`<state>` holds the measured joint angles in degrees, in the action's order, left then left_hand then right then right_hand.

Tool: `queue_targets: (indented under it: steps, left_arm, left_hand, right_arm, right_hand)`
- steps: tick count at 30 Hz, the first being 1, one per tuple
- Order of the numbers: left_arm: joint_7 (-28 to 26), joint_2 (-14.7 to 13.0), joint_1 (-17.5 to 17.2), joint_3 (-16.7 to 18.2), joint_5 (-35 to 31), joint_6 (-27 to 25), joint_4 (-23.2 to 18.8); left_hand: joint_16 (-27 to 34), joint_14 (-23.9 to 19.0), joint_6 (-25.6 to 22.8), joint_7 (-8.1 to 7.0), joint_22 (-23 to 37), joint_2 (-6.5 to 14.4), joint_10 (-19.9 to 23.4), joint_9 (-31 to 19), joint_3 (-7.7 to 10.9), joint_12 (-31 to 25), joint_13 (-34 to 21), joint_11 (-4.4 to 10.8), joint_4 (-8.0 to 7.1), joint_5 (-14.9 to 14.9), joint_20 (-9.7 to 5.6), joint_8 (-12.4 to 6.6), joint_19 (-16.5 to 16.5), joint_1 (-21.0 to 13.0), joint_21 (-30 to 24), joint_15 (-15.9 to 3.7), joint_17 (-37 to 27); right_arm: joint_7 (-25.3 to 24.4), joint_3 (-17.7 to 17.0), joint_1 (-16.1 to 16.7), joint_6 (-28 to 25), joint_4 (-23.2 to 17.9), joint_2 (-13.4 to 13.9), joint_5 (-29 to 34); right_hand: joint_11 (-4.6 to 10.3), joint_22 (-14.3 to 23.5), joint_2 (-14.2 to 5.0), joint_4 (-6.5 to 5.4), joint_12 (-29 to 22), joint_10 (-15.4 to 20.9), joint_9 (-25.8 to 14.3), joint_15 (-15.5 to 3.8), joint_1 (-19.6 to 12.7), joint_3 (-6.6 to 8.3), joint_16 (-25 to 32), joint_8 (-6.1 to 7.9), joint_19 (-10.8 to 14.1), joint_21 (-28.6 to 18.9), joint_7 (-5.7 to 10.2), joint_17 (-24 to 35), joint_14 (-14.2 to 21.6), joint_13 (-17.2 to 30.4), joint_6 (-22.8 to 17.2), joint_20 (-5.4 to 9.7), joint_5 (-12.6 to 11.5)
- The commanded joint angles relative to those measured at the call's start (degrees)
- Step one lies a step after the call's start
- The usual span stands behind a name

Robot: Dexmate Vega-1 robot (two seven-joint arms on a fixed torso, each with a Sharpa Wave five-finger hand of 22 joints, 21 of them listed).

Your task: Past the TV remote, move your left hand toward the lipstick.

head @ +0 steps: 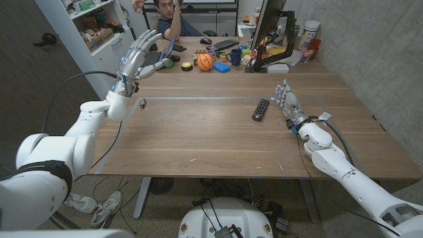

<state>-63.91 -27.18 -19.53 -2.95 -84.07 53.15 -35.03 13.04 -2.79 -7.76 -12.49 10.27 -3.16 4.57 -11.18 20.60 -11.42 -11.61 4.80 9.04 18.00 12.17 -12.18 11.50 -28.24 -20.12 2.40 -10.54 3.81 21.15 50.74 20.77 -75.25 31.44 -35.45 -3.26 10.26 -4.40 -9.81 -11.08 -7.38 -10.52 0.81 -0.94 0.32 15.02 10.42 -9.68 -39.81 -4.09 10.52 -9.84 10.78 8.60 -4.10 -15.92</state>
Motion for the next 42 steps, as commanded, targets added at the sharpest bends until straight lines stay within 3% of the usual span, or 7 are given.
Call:
queue_targets:
  steps: [1,11,16,20,23,34,42]
  left_arm:
    - [-0.1,-4.2,2.7,-11.2,1.8,-9.1,2.6]
    - [-0.1,-5.9,6.9,-21.1,6.8,-16.9,7.7]
    - [-0.1,-5.9,8.1,-24.6,11.9,-20.2,10.3]
    - [-0.1,-6.4,9.5,-30.3,17.2,-23.4,11.9]
    - [-0.1,-6.9,11.4,-37.8,24.5,-25.1,13.9]
    - [0.6,-10.5,17.6,-70.0,49.7,-31.4,13.9]
    - [2.3,-12.1,19.0,-77.1,53.4,-33.3,12.0]
  left_hand:
    - [0.3,-0.9,0.7,-0.19,0.2,0.1,-0.3,-0.2,0.54,-0.1,-0.3,-1.35,0.07,-0.2,0.18,-0.01,0.8,-0.7,0.1,0.13,-0.3]
    - [0.8,-2.5,1.3,-0.14,0.3,0.2,0.6,-0.3,0.28,-0.5,-0.4,-3.13,-0.66,-0.6,0.16,0.23,3.1,-0.3,-0.1,0.97,-0.4]
    - [1.8,-6.4,3.1,0.26,0.5,-0.2,2.8,-0.6,-1.12,-0.9,-0.5,-7.31,-2.29,-1.3,0.13,0.59,11.5,2.1,-1.8,2.41,-0.4]
    - [2.0,-8.8,5.2,6.30,0.4,0.3,4.3,-1.0,-2.65,-0.8,-0.5,-11.46,-4.32,-1.6,0.19,0.70,17.6,5.7,-2.4,3.79,-0.4]
    - [2.6,-11.5,5.6,8.85,0.3,0.8,5.5,-1.1,-3.18,-0.9,-0.5,-13.73,-5.18,-1.7,0.05,0.46,20.6,7.2,-2.6,4.37,-0.3]
    - [2.8,-14.4,2.1,12.49,0.1,1.6,7.9,-1.2,-3.79,-1.0,-0.3,-16.39,-6.14,-1.7,0.15,-1.09,24.9,9.1,-2.5,5.02,-0.1]
    - [3.4,-17.7,1.7,15.52,0.1,2.1,10.6,-1.0,-3.77,-1.4,-0.1,-16.42,-6.27,-1.9,0.10,-0.85,26.1,9.4,-1.8,4.34,0.0]
  right_arm:
    - [0.7,0.4,-1.1,-0.6,1.0,-0.3,0.0]
    - [2.1,0.5,-2.4,-0.6,2.8,-0.6,-0.4]
    - [2.6,0.5,-2.7,-1.1,2.8,-0.4,-0.7]
    - [3.0,0.6,-2.9,-1.4,2.7,-0.2,-0.9]
    - [3.2,0.6,-2.9,-1.2,2.9,-0.4,-0.9]
    - [2.2,0.5,-2.5,-1.7,2.1,-0.2,-0.7]
    - [1.3,0.6,-2.2,-2.7,0.8,0.1,-0.5]
  right_hand:
    - [0.14,0.2,-2.27,-0.17,-0.1,-0.3,-0.2,0.09,0.5,-0.40,-0.1,0.45,-8.3,0.1,-0.11,0.3,-5.6,0.2,0.1,-0.07,-0.3]
    - [0.14,0.3,-2.25,-0.18,-0.1,-0.3,-0.2,0.11,0.5,-0.59,-0.1,0.43,-8.5,0.3,-0.15,0.3,-5.6,0.2,0.1,-0.04,-0.3]
    - [0.08,0.3,-2.24,-0.18,-0.1,-0.3,-0.2,0.10,0.6,-0.66,-0.2,0.44,-8.6,0.4,-0.16,0.3,-5.7,0.2,0.1,-0.07,-0.3]
    - [0.17,0.3,-2.24,-0.18,-0.1,-0.3,-0.2,0.14,0.6,-0.73,-0.2,0.43,-8.7,0.5,-0.16,0.3,-5.7,0.2,0.1,-0.11,-0.3]
    - [0.08,0.3,-2.23,-0.18,-0.1,-0.4,-0.2,0.16,0.6,-0.78,-0.2,0.44,-8.7,0.6,-0.15,0.3,-5.7,0.2,0.1,-0.10,-0.3]
    - [0.21,0.3,-2.21,-0.19,-0.1,-0.4,-0.2,0.19,0.6,-0.99,-0.2,0.42,-8.8,0.8,-0.12,0.3,-5.6,0.2,0.1,-0.02,-0.4]
    - [0.04,0.3,-2.23,-0.20,0.0,-0.4,-0.2,0.23,0.6,-1.14,-0.3,0.44,-8.8,0.9,-0.10,0.3,-5.6,0.2,0.1,-0.05,-0.4]
